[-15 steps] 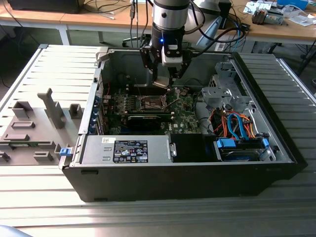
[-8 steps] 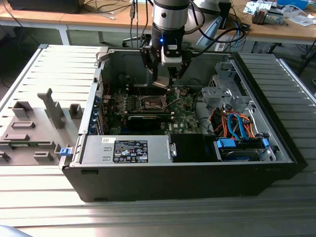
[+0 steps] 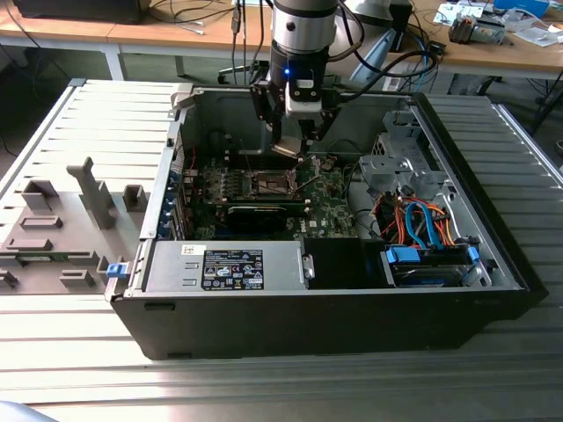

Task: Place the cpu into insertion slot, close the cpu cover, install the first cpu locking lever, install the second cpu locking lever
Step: 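Place the cpu into insertion slot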

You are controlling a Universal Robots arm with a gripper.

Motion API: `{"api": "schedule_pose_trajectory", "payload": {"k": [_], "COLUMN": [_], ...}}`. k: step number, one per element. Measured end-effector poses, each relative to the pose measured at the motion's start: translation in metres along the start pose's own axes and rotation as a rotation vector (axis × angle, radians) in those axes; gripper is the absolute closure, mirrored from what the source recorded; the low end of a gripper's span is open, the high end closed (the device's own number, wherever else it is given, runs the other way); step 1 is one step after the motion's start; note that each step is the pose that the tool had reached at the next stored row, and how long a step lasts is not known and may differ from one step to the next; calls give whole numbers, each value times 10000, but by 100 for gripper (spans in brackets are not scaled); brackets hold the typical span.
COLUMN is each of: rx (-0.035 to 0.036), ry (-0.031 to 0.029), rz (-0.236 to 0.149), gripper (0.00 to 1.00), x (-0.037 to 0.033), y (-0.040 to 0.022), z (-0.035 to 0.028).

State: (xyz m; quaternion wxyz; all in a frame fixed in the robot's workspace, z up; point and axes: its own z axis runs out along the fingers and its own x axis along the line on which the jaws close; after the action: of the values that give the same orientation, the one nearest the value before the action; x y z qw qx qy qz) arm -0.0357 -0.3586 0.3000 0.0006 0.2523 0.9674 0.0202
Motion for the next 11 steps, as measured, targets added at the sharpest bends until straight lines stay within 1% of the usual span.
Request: {"api": "schedule_pose_trajectory", "payload": {"k": [3,11], "rx": [4,5], "ry": [-9,-17], "rz": [169,323], "gripper": [46,46], "x": [0,0], "y": [0,0], "z": [0,0]}}
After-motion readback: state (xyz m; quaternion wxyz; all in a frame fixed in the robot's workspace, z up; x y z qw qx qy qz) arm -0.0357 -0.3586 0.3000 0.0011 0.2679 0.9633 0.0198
